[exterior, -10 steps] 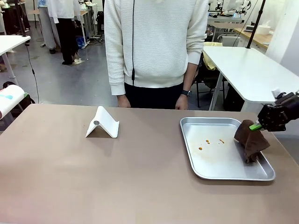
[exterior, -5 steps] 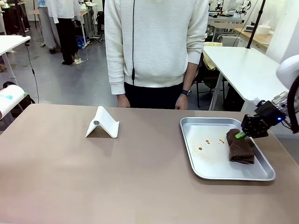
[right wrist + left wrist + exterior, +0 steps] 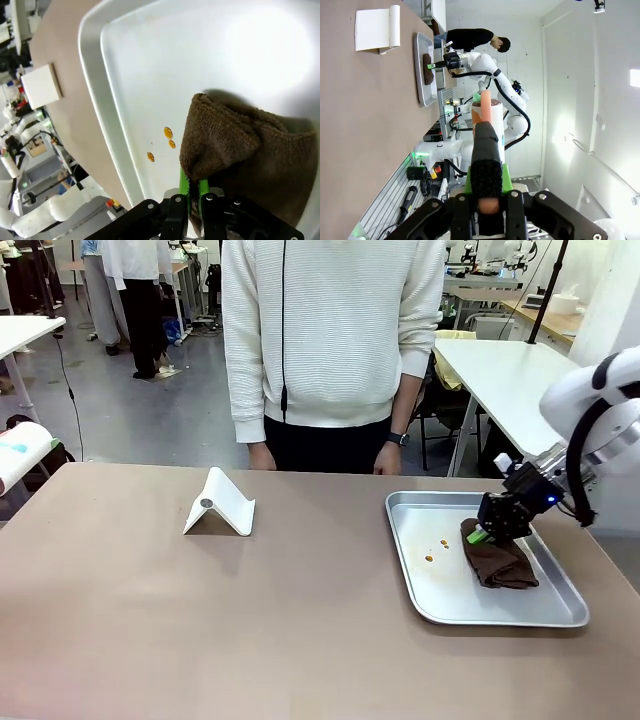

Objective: Clean the surface of the table.
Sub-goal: Clean the area not pointed to by the person.

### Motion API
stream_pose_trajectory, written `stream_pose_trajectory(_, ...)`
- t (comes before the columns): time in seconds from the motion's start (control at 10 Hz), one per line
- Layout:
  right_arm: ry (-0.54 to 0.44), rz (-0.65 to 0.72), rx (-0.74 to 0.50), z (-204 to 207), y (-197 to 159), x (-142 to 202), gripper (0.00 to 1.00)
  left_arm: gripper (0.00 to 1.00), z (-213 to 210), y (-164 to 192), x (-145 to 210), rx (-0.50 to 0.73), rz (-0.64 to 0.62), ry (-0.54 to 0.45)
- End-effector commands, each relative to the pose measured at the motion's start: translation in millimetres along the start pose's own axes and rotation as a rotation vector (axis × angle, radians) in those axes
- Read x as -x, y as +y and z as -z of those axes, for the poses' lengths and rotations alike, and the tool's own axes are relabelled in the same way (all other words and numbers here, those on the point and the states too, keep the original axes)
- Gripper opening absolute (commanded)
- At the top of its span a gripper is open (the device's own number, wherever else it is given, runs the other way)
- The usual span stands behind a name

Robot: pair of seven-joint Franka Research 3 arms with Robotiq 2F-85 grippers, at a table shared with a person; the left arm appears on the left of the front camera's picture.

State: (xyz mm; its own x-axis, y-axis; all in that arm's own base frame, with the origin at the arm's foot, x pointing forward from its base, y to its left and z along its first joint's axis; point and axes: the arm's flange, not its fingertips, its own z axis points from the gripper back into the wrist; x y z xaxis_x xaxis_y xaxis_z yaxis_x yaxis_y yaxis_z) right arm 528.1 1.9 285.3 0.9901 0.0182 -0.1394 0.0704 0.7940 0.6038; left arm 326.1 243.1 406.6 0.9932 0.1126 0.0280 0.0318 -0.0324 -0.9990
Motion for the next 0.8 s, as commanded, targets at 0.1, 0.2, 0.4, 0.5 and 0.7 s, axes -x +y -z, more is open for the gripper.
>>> stream_pose_trajectory(0.1, 0.019, -0.091, -0.028, 22, 18, -14, 0.07, 0.22, -3, -6, 1, 0.022, 0.002, -0.01)
stream_pose_trajectory(0.2, 0.077, -0.105, -0.032, 33, 26, -15, 0.07, 0.22, -3, -6, 1, 0.022, 0.002, -0.01)
stream_pose_trajectory(0.4, 0.144, -0.148, -0.05, 53, 38, -15, 0.07, 0.22, -3, -6, 1, 0.022, 0.002, -0.01)
stream_pose_trajectory(0.5, 0.181, -0.166, -0.053, 65, 44, -13, 0.07, 0.22, -3, -6, 1, 0.022, 0.002, -0.01)
stream_pose_trajectory(0.7, 0.241, -0.226, -0.061, 84, 55, -7, 0.07, 0.22, -3, -6, 1, 0.022, 0.002, -0.01)
